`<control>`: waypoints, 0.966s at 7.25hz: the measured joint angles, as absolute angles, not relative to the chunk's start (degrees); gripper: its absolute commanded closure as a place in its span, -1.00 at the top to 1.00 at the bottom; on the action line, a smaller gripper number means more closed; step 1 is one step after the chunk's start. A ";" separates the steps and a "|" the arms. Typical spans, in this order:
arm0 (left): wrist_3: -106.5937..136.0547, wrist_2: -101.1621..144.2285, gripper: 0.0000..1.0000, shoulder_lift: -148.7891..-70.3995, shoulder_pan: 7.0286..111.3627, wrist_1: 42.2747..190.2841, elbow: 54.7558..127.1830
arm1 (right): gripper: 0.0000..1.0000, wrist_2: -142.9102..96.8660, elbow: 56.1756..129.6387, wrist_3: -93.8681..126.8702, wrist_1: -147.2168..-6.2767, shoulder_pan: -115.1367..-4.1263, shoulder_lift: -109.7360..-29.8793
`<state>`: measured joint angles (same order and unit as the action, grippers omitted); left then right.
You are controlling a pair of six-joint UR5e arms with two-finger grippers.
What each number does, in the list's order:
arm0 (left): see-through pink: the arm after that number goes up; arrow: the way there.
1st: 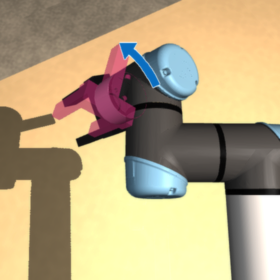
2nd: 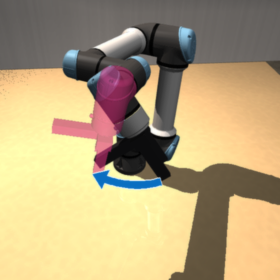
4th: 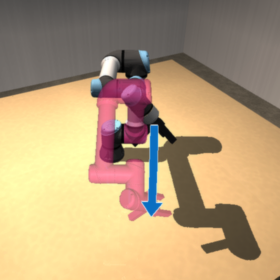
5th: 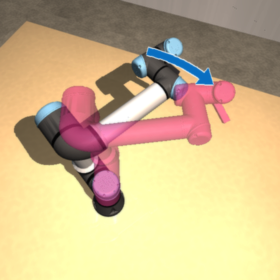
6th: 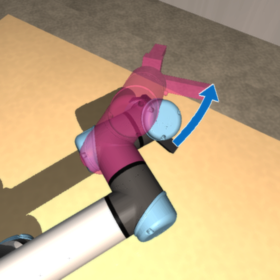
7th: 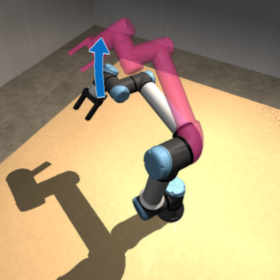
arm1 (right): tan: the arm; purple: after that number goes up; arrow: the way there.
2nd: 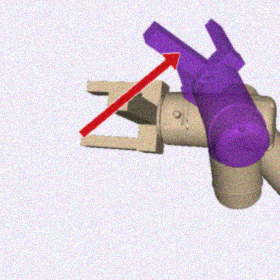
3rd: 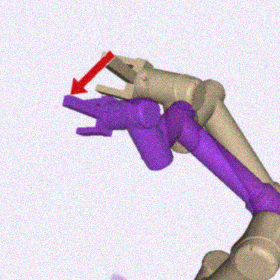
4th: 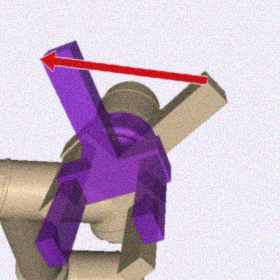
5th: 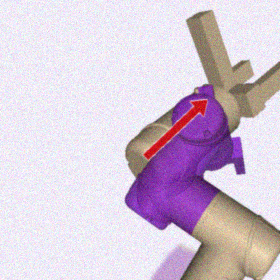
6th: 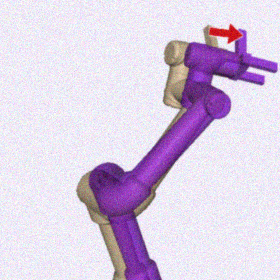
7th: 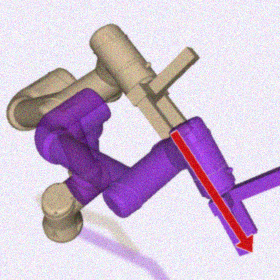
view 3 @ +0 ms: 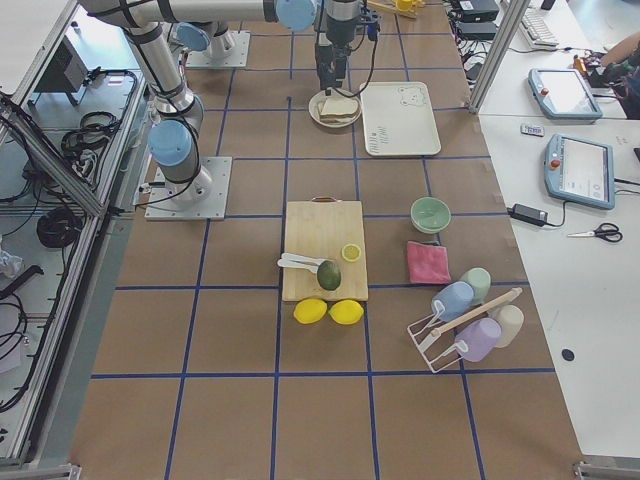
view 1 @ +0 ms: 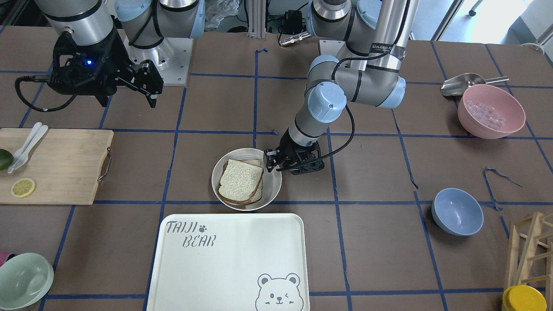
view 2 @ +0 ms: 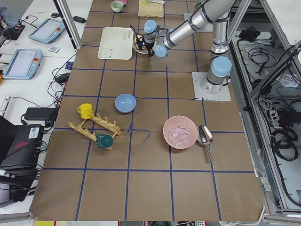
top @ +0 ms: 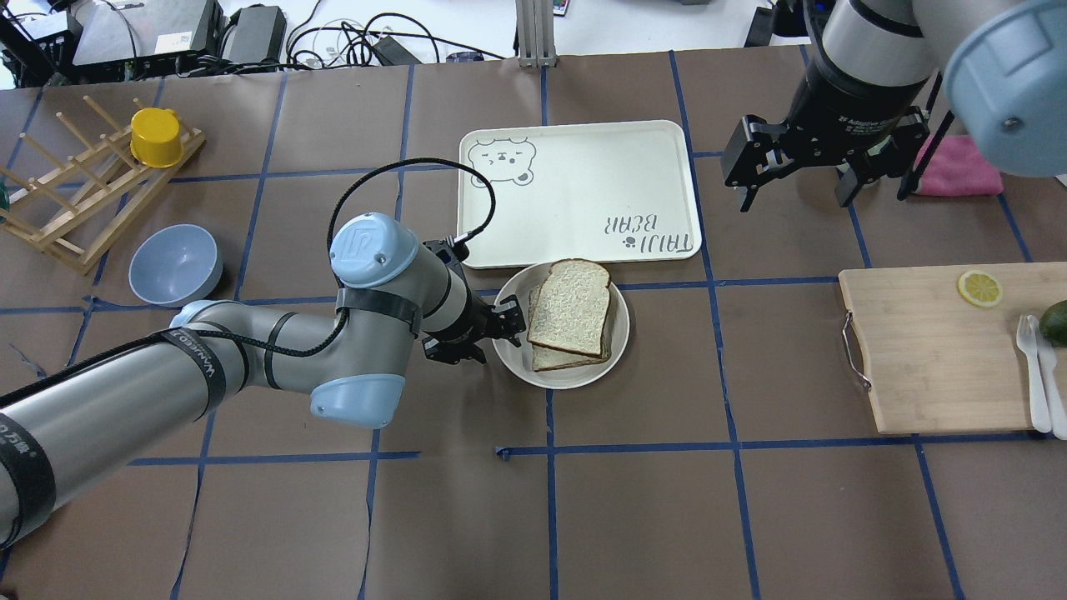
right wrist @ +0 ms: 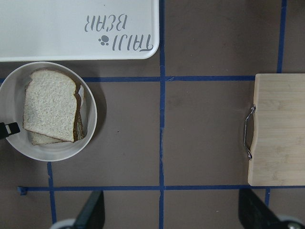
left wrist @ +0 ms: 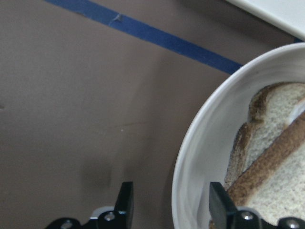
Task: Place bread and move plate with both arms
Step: 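Lower the left gripper to the plate rim nearest it and grip it, then slide the plate with the left gripper onto the bear tray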
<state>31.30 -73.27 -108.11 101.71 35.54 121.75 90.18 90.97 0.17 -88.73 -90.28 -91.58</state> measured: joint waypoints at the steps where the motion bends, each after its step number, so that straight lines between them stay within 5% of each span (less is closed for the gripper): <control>1: 31.24 -72.71 -0.62 -108.11 101.81 35.52 121.74 | 1.00 90.18 90.97 0.17 -88.75 -90.27 -91.61; 4: 30.39 -72.35 -0.92 -108.09 102.00 35.50 121.84 | 1.00 90.17 90.94 0.18 -88.88 -90.26 -91.67; 7: 28.31 -72.03 -0.92 -106.41 101.62 34.82 121.29 | 1.00 90.18 90.96 0.18 -88.52 -90.31 -91.73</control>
<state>28.31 -72.03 -106.41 101.62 34.82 121.29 90.18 90.96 0.18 -88.52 -90.31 -91.73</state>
